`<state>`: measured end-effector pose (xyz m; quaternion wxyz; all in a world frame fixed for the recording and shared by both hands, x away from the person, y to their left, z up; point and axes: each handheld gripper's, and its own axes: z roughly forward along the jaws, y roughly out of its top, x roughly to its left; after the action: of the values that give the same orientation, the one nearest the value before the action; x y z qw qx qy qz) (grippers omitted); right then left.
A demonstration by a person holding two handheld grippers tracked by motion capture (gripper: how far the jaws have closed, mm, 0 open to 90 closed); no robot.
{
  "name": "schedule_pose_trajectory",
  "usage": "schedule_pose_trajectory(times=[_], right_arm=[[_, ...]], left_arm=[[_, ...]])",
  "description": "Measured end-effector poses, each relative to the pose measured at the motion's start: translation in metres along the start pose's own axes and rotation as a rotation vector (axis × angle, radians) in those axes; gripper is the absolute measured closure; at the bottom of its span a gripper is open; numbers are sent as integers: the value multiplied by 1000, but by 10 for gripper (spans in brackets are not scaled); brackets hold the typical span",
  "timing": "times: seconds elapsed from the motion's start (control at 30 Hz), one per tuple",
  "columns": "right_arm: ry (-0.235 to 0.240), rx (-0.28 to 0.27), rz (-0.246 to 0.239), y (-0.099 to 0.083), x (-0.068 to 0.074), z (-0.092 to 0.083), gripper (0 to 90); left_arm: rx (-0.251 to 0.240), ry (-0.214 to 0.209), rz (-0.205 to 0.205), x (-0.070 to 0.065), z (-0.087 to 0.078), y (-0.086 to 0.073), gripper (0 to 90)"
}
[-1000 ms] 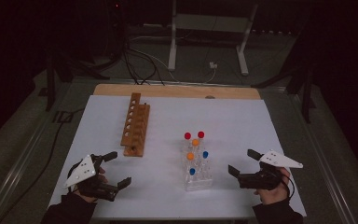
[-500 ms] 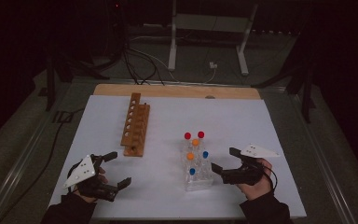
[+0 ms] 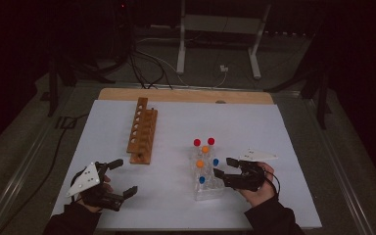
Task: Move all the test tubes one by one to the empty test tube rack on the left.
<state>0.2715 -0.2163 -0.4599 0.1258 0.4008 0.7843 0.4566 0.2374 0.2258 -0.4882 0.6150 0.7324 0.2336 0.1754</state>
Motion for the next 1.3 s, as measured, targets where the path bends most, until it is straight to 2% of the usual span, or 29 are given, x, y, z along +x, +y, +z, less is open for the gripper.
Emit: schedule_pose_trajectory(times=[0.07,0.13,0.27,0.67,0.83,0.9,1.3], right_arm=[[-7,18,-14,0,1,3,371],[-5,41,-34,-1,1,5,452],[-1,52,-56,0,2,8,540],[-7,71,-91,3,7,14,652],[-15,82,-107,3,8,16,754],[-22,83,-122,4,9,17,759],[-21,68,-138,5,9,13,767]], left_arm=[[1,0,0,0,0,0,5],[-3,-3,-3,0,0,0,5],[-4,-2,-1,0,-1,0,5],[-9,-2,-3,0,-1,0,5],[-11,-2,-2,0,-1,0,5],[-11,-1,-1,0,-2,0,5],[-2,5,2,0,-1,0,5]])
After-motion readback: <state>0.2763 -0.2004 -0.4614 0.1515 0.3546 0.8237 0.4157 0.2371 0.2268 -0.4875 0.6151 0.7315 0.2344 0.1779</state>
